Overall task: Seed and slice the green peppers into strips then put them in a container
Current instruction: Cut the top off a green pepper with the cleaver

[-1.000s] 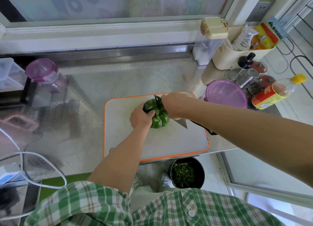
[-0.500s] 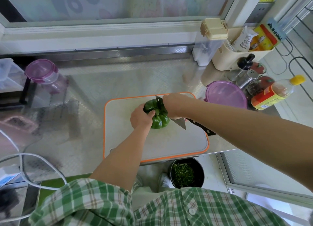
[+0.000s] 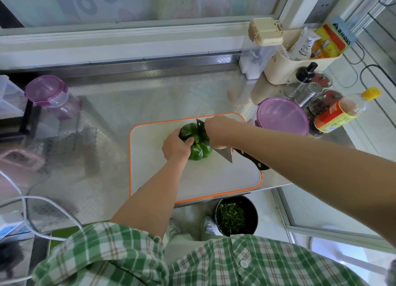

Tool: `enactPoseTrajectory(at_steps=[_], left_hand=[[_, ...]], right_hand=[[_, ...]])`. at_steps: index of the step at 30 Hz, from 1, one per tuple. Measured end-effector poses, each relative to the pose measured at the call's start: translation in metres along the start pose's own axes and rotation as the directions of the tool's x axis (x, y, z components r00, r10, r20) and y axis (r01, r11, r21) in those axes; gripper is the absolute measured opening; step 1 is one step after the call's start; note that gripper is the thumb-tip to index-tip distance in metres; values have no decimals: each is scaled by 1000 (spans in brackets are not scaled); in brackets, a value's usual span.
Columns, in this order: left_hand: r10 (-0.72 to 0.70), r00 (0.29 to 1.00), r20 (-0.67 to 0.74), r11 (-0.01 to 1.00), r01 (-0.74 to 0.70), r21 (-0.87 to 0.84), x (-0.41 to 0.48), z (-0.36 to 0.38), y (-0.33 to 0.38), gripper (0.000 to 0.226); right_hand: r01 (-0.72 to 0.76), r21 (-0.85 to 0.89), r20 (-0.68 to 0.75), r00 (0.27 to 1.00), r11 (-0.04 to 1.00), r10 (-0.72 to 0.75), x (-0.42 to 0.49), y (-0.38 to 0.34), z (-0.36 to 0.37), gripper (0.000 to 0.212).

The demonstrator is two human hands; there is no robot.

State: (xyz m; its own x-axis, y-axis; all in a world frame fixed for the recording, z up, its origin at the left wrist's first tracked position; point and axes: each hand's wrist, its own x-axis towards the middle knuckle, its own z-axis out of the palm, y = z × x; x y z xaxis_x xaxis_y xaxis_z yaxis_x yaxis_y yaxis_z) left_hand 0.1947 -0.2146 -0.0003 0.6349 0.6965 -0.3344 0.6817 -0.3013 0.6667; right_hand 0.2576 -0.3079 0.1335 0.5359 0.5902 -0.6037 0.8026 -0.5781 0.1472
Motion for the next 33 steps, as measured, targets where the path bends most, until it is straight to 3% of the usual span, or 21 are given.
enactPoseTrajectory(at_steps=[2, 6, 11, 14, 20, 23, 27, 33], left_hand=[[-7, 1000, -1, 1000, 7, -7, 0, 0, 0, 43], [-2, 1000, -6, 1000, 2, -16, -2, 0, -2, 43], [-6, 1000, -7, 1000, 6, -9, 0, 1, -2, 42], [-21, 1000, 1, 1000, 21, -24, 2, 1, -2, 42], [-42, 999, 32, 999, 43, -6, 5, 3, -2, 41], [-71, 996, 59, 997, 72, -26, 9, 5, -4, 40], [-169, 983, 77, 975, 178, -135, 4, 9, -7, 42], [-251, 967, 53, 949, 256, -181, 1, 14, -18, 53]], right_hand=[[11, -19, 7, 1000, 1000, -11, 0, 1, 2, 5], [30, -22, 14, 999, 999, -30, 0, 4, 2, 29], [19, -8, -2, 1000, 1000, -19, 6, 0, 7, 8], [14, 48, 14, 1000, 999, -15, 6, 6, 8, 23], [-8, 64, 35, 999, 998, 6, 3, 6, 5, 30], [-30, 110, 28, 999, 993, 27, 8, 14, 8, 15], [-35, 148, -20, 999, 988, 38, 9, 22, 19, 16], [67, 67, -171, 984, 995, -55, -1, 24, 20, 30]])
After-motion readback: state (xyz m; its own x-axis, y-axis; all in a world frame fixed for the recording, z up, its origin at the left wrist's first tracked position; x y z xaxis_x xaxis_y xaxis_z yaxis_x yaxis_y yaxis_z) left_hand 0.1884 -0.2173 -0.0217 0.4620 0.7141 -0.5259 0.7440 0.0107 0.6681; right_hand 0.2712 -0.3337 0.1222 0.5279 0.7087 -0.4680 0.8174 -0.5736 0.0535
